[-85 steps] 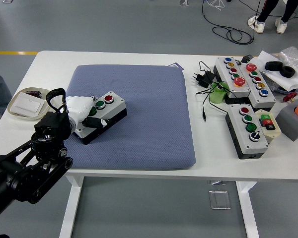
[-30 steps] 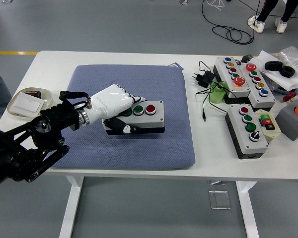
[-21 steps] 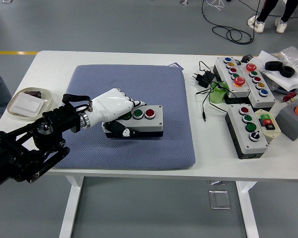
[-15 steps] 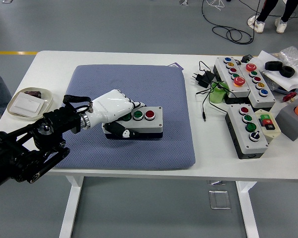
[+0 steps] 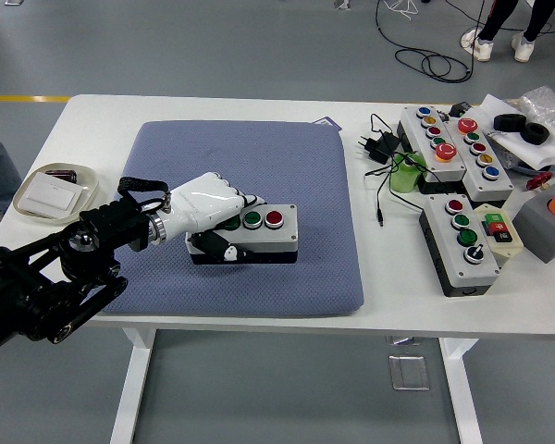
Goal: Pick up the button,place it on the desk,press the button,press the button
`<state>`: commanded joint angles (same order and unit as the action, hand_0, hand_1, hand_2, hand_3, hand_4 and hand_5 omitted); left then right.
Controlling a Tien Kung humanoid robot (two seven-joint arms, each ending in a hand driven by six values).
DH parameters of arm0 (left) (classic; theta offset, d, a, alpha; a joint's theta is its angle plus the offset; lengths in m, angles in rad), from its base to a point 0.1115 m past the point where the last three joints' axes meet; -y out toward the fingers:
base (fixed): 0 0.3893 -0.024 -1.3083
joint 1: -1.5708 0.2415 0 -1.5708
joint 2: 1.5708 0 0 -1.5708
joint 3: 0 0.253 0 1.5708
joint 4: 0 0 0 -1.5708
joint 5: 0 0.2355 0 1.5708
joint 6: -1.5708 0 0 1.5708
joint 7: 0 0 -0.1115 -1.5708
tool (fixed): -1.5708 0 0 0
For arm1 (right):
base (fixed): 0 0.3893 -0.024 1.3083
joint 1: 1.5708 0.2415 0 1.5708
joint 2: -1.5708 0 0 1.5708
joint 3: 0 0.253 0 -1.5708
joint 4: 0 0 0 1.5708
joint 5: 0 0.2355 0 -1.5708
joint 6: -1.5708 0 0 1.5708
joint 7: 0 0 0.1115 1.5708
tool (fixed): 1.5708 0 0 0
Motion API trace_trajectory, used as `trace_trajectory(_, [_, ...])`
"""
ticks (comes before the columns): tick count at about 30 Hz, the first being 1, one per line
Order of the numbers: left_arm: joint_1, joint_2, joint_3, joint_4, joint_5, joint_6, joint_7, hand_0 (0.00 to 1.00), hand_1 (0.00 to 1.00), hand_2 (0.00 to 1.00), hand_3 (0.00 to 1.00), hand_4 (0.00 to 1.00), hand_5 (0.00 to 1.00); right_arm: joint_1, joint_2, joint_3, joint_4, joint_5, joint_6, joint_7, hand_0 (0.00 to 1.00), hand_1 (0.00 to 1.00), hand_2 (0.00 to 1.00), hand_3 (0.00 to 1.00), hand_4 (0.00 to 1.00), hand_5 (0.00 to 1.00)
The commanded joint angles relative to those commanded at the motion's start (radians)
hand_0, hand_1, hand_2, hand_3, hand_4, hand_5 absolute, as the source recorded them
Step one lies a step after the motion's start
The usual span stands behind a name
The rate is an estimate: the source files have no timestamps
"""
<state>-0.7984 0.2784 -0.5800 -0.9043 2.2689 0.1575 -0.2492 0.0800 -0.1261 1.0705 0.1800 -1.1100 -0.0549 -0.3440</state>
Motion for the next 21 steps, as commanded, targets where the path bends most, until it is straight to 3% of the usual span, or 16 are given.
trace_trajectory(1, [0.001, 0.000, -0.002, 0.000, 0.000, -0.012, -0.001, 0.285, 0.310, 0.398, 0.766, 0.512, 0.002, 0.000, 0.000, 0.001, 0.000, -0.002, 0.000, 0.000, 0.717, 0.705, 0.778, 0.625, 0.427, 0.263])
trace_trajectory(2, [0.002, 0.000, -0.004, 0.000, 0.000, -0.018, -0.001, 0.301, 0.342, 0.611, 0.855, 0.512, 0.002, 0.000, 0.000, 0.001, 0.000, -0.002, 0.000, 0.000, 0.716, 0.704, 0.777, 0.625, 0.427, 0.263])
trace_trajectory(7, [0.008, 0.003, -0.024, -0.009, 0.000, -0.072, -0.006, 0.301, 0.342, 0.611, 0.855, 0.512, 0.002, 0.001, 0.000, -0.001, 0.000, -0.004, 0.001, 0.000, 0.716, 0.704, 0.777, 0.625, 0.427, 0.263])
trace_trajectory(8, [0.008, 0.004, -0.026, -0.012, 0.000, -0.076, -0.006, 0.381, 0.436, 0.765, 0.907, 0.582, 0.002, 0.001, 0.000, -0.002, 0.000, -0.003, 0.001, 0.000, 0.715, 0.704, 0.776, 0.625, 0.427, 0.260])
trace_trajectory(13, [0.007, 0.009, -0.030, -0.024, 0.000, -0.081, -0.005, 0.381, 0.436, 0.765, 0.907, 0.582, 0.002, 0.001, -0.001, -0.002, 0.000, -0.007, 0.003, 0.000, 0.715, 0.704, 0.776, 0.625, 0.427, 0.260])
trace_trajectory(14, [0.008, 0.010, -0.032, -0.027, 0.000, -0.082, -0.004, 0.533, 0.607, 0.856, 0.954, 0.697, 0.052, 0.000, -0.001, -0.003, 0.000, -0.007, 0.002, 0.000, 0.714, 0.702, 0.775, 0.624, 0.426, 0.261])
trace_trajectory(19, [0.008, 0.011, -0.033, -0.030, 0.000, -0.085, -0.002, 0.533, 0.607, 0.856, 0.954, 0.697, 0.052, 0.001, -0.001, -0.002, 0.000, -0.008, 0.003, 0.000, 0.714, 0.702, 0.775, 0.624, 0.426, 0.261])
trace_trajectory(20, [0.009, 0.011, -0.033, -0.031, 0.000, -0.087, 0.000, 0.598, 0.716, 0.914, 0.988, 0.707, 0.123, 0.001, -0.001, -0.002, 0.000, -0.007, 0.003, 0.000, 0.714, 0.702, 0.774, 0.624, 0.426, 0.261])
trace_trajectory(21, [0.010, 0.011, -0.034, -0.032, 0.000, -0.090, 0.002, 0.598, 0.716, 0.914, 0.988, 0.707, 0.123, 0.001, -0.001, -0.003, 0.000, -0.006, 0.003, 0.001, 0.714, 0.702, 0.774, 0.624, 0.426, 0.261])
